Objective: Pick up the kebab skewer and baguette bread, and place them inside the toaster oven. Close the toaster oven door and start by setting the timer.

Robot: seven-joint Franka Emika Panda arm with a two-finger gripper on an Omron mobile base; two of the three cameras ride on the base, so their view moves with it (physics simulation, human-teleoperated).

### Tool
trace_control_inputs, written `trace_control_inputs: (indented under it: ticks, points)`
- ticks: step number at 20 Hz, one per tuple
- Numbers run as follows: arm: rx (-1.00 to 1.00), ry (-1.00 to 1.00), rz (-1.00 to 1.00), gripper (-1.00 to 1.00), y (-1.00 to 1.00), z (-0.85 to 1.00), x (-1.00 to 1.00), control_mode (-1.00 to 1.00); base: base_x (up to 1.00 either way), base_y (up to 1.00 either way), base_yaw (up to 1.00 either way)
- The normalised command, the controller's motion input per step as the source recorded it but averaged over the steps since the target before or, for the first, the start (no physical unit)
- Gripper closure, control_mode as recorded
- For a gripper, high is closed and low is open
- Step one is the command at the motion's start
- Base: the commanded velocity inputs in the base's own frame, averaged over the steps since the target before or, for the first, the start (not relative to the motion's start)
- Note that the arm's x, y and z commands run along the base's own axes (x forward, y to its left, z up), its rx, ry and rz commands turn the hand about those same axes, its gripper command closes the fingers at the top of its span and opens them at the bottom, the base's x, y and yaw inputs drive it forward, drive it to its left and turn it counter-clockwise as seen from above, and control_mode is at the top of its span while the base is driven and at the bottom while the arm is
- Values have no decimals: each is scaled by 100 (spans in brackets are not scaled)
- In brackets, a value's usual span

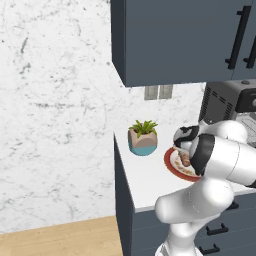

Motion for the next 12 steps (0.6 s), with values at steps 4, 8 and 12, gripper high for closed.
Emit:
trace_control_inputs:
  ticks: [4,8,12]
  points:
    - [0,0,10,-100,0,-27,0,-100,0,0,0]
    - [0,0,9,-100,4,-34,0,-100,0,0,0]
    - [0,0,8,100,-3,-14,-17,-100,0,0,0]
